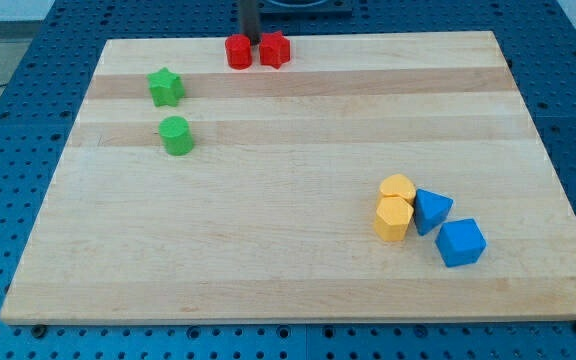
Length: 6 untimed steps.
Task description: Move the blue cube to the left center of the board
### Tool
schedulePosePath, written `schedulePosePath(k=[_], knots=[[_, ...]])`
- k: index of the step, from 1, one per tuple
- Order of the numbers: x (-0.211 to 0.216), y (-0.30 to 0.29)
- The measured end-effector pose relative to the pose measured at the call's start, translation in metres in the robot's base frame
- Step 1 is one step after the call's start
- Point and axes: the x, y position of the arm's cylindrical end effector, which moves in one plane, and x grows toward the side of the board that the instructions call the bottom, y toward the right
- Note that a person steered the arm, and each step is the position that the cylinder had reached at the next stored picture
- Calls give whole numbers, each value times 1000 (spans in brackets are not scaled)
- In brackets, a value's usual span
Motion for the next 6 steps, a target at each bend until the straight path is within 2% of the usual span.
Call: schedulePosePath(k=[1,2,4,6], knots=[[0,-38],[-1,-44],[2,60],[6,42]])
